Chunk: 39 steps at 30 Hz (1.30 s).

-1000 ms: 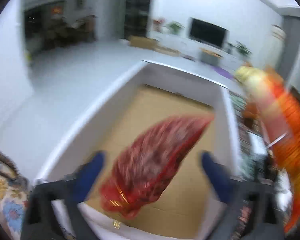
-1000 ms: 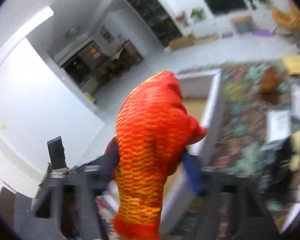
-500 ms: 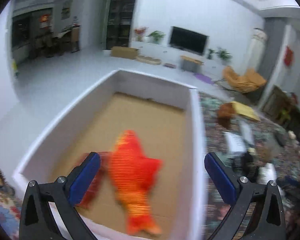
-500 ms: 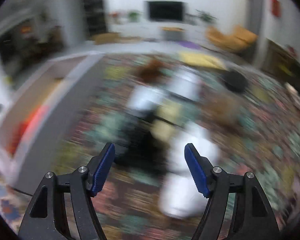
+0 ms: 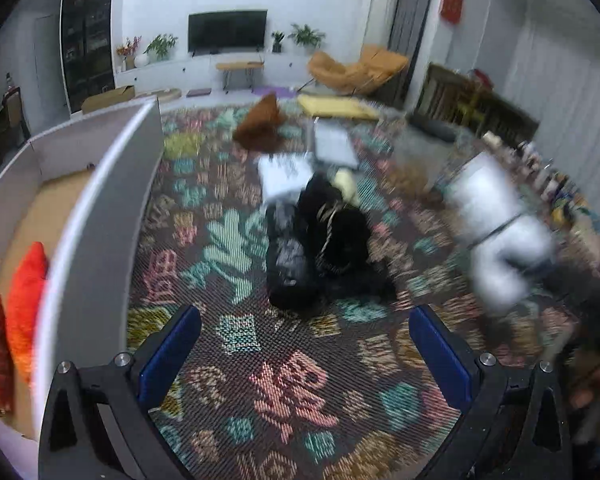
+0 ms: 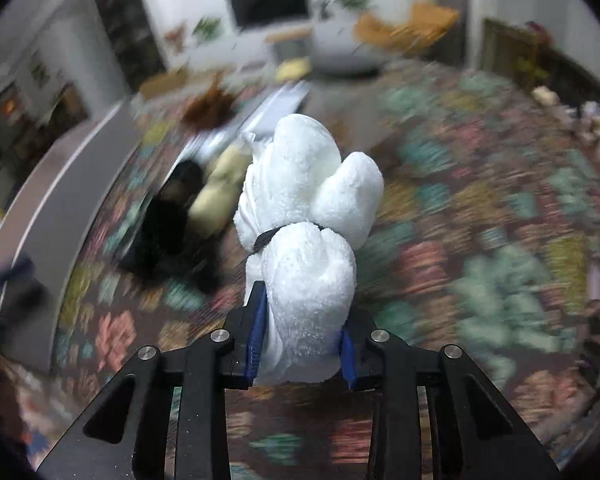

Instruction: Organize soft objects

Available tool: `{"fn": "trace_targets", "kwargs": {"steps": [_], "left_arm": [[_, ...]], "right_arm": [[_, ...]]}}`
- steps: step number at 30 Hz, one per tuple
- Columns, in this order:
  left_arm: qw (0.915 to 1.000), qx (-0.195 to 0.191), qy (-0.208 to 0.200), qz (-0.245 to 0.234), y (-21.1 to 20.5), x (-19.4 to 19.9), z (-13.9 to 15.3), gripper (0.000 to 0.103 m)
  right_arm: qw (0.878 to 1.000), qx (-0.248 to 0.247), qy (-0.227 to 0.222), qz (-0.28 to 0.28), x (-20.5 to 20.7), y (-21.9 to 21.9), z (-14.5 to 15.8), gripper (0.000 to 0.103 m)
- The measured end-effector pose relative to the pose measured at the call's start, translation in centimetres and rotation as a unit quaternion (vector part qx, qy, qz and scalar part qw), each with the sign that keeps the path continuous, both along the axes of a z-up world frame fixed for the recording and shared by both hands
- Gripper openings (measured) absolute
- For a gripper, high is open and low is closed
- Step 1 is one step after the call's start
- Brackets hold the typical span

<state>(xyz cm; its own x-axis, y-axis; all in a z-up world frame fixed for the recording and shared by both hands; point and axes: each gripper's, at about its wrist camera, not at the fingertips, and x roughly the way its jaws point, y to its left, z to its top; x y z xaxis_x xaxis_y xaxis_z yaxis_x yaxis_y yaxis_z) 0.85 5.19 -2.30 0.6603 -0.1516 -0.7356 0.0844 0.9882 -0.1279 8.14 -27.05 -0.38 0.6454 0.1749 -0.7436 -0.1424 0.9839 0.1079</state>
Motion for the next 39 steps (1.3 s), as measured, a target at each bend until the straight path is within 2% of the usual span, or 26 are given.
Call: {"fn": "trace_targets", "kwargs": {"steps": [3,7,9,10,11,13,16,20,23,25,27,31,33,39], "left_arm": [[0.9998,-0.001,0.016,0.014,0.0,1.8,-2.0,0.103],[0.9996,0.007,0.001,0.026,0.2,3.4,-3.0,0.103],[0.9995,0.02,-0.005,0.023,0.0,4.7,-3.6,0.103],[0.9995,0.024,-0.006,0.019,-0.2,5.2,-3.9,0.103],[0.9995,0.029,-0.006,0.014,-0.4,5.7,-4.2,0.103],[0.9994,0.033,-0.004,0.003,-0.7,5.9,-4.6,0.103],[0.9992,0.037,-0.001,-0.014,-1.2,5.8,-5.4,0.103],[0.9995,0.025,0.014,-0.013,-1.3,5.9,-6.9,0.103],[0.9994,0.021,0.025,-0.006,-1.4,6.0,-7.5,0.103],[0.9994,0.021,0.028,-0.002,-1.3,6.1,-7.5,0.103],[0.999,0.023,0.037,0.001,-1.2,6.6,-7.8,0.103],[0.9974,0.055,0.046,0.008,-1.6,7.7,-8.2,0.103],[0.9971,0.06,0.046,0.009,-1.9,8.1,-8.3,0.103],[0.9971,0.059,0.046,0.014,-1.7,8.5,-8.4,0.103]], "right_arm": [[0.999,-0.014,-0.015,-0.046,2.6,-2.6,0.5,0.033],[0.997,-0.02,-0.021,-0.073,8.2,-4.6,0.0,0.035],[0.997,-0.011,-0.038,-0.073,10.6,-5.1,-0.3,0.048],[0.996,-0.012,-0.041,-0.072,11.7,-5.2,-0.5,0.061],[0.996,-0.018,-0.038,-0.076,12.2,-5.3,-0.5,0.068],[0.996,-0.018,-0.03,-0.082,12.3,-5.2,-1.0,0.068],[0.997,-0.024,-0.011,-0.074,9.4,-4.6,-2.3,0.075],[0.996,-0.059,0.038,-0.054,5.7,-2.8,-5.8,0.075],[0.992,-0.095,0.067,-0.049,5.4,-1.5,-8.0,0.074],[0.991,-0.102,0.05,-0.066,6.1,-1.4,-7.7,0.075],[0.988,-0.109,0.066,-0.086,7.5,-1.5,-8.0,0.078],[0.987,-0.062,0.072,-0.132,9.7,-2.4,-8.4,0.085],[0.986,-0.058,0.045,-0.153,9.9,-2.5,-8.7,0.091],[0.986,-0.047,0.043,-0.154,10.3,-2.8,-8.5,0.094]]}}
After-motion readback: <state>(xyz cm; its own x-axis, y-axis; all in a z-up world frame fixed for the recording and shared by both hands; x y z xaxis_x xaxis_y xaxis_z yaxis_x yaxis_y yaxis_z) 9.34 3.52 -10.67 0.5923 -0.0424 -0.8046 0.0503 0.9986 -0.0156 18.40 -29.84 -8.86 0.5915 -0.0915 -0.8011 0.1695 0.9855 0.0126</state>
